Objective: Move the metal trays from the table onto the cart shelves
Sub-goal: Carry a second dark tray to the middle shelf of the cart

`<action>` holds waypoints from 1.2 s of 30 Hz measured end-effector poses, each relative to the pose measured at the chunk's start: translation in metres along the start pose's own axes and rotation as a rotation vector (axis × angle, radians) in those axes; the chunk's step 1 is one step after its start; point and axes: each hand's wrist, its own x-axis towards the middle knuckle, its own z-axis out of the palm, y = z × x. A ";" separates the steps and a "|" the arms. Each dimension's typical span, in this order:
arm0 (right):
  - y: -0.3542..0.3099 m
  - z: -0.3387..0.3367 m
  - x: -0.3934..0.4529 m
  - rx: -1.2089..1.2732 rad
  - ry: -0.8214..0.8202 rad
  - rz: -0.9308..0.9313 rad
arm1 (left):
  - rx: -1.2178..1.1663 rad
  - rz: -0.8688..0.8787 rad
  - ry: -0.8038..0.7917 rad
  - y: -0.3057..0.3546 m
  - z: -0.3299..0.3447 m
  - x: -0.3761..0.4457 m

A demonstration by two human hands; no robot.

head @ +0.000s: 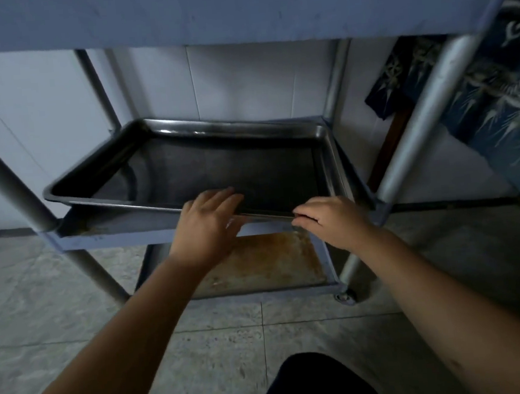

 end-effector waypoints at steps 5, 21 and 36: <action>0.025 0.004 0.002 -0.085 -0.016 0.012 | 0.069 0.105 -0.122 -0.027 0.015 0.024; 0.073 0.020 0.018 -0.109 0.162 0.113 | -0.030 0.066 -0.117 -0.030 0.065 0.055; 0.049 0.025 0.024 -0.288 -0.197 0.373 | 0.129 0.032 -0.444 -0.027 0.051 0.041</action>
